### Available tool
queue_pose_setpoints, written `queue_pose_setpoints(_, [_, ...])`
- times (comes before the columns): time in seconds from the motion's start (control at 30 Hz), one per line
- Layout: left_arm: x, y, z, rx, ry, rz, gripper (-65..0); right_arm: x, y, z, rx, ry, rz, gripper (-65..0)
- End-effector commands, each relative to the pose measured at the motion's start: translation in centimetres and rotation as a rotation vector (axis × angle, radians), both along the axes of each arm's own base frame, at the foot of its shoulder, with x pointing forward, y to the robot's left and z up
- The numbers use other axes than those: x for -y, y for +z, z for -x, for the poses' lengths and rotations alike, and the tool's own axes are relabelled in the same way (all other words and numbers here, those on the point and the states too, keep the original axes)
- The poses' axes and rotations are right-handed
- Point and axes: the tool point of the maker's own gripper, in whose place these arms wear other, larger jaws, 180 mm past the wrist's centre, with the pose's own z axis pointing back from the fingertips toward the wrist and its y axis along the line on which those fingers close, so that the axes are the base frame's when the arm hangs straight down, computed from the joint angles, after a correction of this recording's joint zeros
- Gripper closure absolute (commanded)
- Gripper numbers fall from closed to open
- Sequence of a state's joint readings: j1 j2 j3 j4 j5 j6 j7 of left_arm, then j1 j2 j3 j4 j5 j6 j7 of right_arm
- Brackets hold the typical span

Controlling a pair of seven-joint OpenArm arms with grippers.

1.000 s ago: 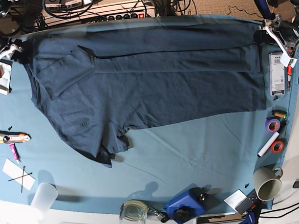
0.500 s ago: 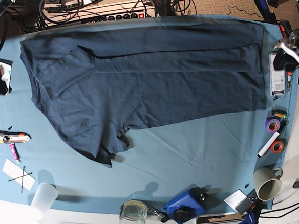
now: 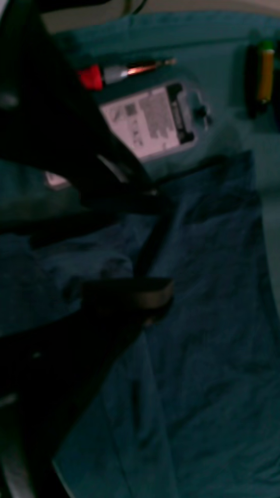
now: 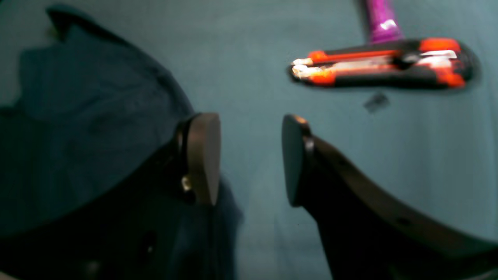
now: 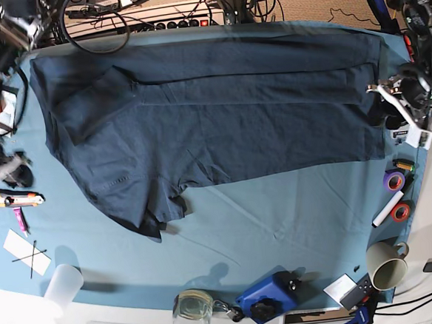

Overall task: Fold the T-shirt properly
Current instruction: 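Grasp the sleeve corner with the right gripper while the left holds the edge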

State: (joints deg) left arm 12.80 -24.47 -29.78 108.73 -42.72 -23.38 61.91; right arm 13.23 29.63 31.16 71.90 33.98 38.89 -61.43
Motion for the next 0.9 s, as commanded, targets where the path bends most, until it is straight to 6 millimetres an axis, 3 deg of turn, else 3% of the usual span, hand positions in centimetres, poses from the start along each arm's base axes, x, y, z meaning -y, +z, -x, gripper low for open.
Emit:
queue_pose_setpoints(0.0, [-0.1,1.0,-0.8,0.043,-0.007,-0.017,-27.1,0.6,1.9,-1.8,0.058,0.006,0.016,-26.1])
queue_pose_setpoints(0.17, [-0.2,0.4,-0.7,0.020,0.005,-0.050,-27.1,-2.3,-0.7,-5.5,-0.008,0.079,-0.055,-26.1])
queue_pose_setpoints(0.37, [-0.2,0.4,-0.8,0.024,0.005,-0.047,-27.1,-4.5,-3.6,-7.2,-0.101,0.132,-0.051,-26.0])
queue_pose_setpoints(0.6, [0.0,0.7,-1.1,0.038,0.007,-0.041,-27.1,-7.8,-8.3,-5.6,-0.233,0.178,-0.107,-26.0])
queue_pose_setpoints(0.77, [0.6,0.6,-1.3,0.046,0.013,-0.015,-27.1,-9.9,-10.0,-4.2,-0.315,0.222,-0.138,-25.9])
queue_pose_setpoints(0.8, [0.8,0.6,-1.3,0.047,0.015,-0.009,-27.1,-10.2,-10.2,-3.8,-0.338,0.229,-0.148,-24.1])
queue_pose_setpoints(0.87, [1.0,0.5,-1.3,0.047,0.017,-0.002,-27.1,-10.8,-10.5,-3.0,-0.387,0.245,-0.178,-12.0])
